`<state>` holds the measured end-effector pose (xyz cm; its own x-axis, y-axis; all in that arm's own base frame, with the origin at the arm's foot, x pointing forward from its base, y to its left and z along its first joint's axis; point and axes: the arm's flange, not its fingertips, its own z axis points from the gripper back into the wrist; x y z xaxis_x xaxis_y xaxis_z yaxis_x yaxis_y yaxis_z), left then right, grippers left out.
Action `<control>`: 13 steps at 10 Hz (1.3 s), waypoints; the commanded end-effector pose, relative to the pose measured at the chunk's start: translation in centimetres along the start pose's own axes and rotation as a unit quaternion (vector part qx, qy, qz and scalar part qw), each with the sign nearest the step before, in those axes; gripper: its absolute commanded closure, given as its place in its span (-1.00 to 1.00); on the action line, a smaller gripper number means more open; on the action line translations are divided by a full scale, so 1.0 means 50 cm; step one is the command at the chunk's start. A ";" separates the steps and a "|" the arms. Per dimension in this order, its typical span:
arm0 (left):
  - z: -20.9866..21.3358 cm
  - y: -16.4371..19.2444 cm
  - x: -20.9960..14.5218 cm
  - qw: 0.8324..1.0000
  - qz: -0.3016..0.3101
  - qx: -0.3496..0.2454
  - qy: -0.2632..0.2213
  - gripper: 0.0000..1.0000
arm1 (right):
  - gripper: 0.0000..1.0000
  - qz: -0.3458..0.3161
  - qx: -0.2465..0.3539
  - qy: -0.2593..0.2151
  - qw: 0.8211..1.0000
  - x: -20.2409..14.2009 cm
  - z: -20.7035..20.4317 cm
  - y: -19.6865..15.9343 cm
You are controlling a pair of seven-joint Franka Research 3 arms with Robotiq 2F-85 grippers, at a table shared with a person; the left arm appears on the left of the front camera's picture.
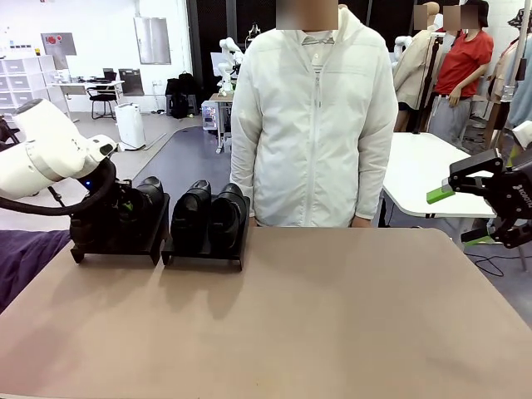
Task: Organize the shoes by placing them on the stand.
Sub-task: Place the Shoe from the middle of the table onto the Shoes Stand.
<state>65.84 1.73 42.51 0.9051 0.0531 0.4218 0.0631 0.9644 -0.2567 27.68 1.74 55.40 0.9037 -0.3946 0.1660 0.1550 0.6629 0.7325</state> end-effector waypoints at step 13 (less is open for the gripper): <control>0.330 -0.019 -0.195 0.954 -0.017 -0.211 0.210 -1.00 | -1.00 -0.003 0.010 0.003 1.000 0.000 0.003 0.001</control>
<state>52.18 2.06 53.23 0.9801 -0.1450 0.1354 0.1960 0.8135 -0.5475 27.69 1.74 55.38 0.9039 -0.3946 0.1653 0.1554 0.6629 0.7324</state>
